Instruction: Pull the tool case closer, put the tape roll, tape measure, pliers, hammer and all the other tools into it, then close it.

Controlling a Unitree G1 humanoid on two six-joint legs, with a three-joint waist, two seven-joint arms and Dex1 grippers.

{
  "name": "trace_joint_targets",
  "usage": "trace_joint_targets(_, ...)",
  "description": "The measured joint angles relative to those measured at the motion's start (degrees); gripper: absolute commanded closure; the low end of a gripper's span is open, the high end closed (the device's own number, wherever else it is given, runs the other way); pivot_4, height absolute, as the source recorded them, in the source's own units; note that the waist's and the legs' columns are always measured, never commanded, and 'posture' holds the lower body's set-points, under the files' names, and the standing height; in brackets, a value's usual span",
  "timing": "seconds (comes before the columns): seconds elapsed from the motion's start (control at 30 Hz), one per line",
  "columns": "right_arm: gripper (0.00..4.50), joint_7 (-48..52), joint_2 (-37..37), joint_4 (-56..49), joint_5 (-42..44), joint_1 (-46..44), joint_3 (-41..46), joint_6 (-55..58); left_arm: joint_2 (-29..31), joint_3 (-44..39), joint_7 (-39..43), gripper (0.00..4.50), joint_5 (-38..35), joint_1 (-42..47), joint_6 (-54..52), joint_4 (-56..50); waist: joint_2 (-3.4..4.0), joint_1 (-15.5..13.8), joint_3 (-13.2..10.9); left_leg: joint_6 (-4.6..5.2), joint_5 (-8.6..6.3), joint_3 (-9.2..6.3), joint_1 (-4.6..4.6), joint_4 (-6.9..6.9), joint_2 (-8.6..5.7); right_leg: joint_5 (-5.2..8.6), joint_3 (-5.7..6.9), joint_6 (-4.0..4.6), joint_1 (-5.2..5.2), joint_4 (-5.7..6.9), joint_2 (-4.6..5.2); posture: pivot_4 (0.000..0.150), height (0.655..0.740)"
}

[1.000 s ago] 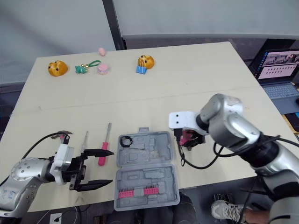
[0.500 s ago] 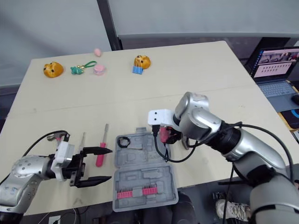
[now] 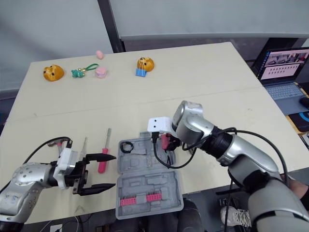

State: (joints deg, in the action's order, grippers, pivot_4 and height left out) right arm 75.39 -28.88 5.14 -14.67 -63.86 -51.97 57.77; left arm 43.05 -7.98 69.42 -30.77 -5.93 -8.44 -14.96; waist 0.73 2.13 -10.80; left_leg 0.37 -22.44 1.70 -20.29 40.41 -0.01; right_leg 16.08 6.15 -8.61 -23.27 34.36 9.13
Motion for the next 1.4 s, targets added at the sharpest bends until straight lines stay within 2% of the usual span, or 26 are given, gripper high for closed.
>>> trace_joint_targets(0.93, 1.48, -0.9, 3.9, 3.4, -2.7, 0.0, -1.7, -7.8, -0.4, 0.1, -1.0, 0.0, 0.8, -1.6, 0.5, -0.3, 0.0, 0.0, 0.0, 0.0, 0.0, 0.2, 0.0, 0.0, 0.01, 0.01, 0.0, 0.03, -0.21, 0.18, 0.05, 0.15, 0.74)
trace_joint_targets(1.0, 0.42, -0.9, 3.9, 3.4, -2.7, 0.0, -1.7, -7.9, -0.4, 0.1, -1.0, 0.0, 0.8, -1.6, 0.5, -0.3, 0.0, 0.0, 0.0, 0.0, 0.0, 0.2, 0.0, 0.0, 0.01, 0.01, 0.0, 0.03, -0.21, 0.18, 0.05, 0.15, 0.74)
trace_joint_targets(1.03, 0.13, -0.8, 3.9, 3.4, -2.7, 0.0, -1.7, -8.1, -0.4, 0.1, -1.0, 0.0, 0.8, -1.6, 0.5, -0.3, 0.0, 0.0, 0.0, 0.0, 0.0, 0.2, -0.01, 0.0, 0.01, 0.01, 0.0, 0.03, -0.21, 0.18, 0.05, 0.15, 0.74)
trace_joint_targets(1.23, 0.05, -0.7, 3.2, 2.8, -3.3, 0.0, -1.5, -8.9, -0.4, 0.1, -1.0, 0.0, 0.8, -1.5, 0.5, -0.3, 0.0, 0.0, 0.0, 0.0, 0.0, 0.2, -0.01, 0.0, 0.01, 0.01, 0.0, 0.03, -0.21, 0.18, 0.06, 0.15, 0.74)
trace_joint_targets(1.4, 0.05, 1.7, -0.2, -1.6, -3.1, -1.5, -0.3, -8.7, -0.4, 0.1, -0.7, 0.0, 0.8, -0.5, 0.5, -0.2, 0.0, -0.1, 0.0, 0.0, 0.0, 0.21, -0.01, 0.0, 0.01, 0.01, 0.0, 0.03, -0.22, 0.18, 0.06, 0.15, 0.74)
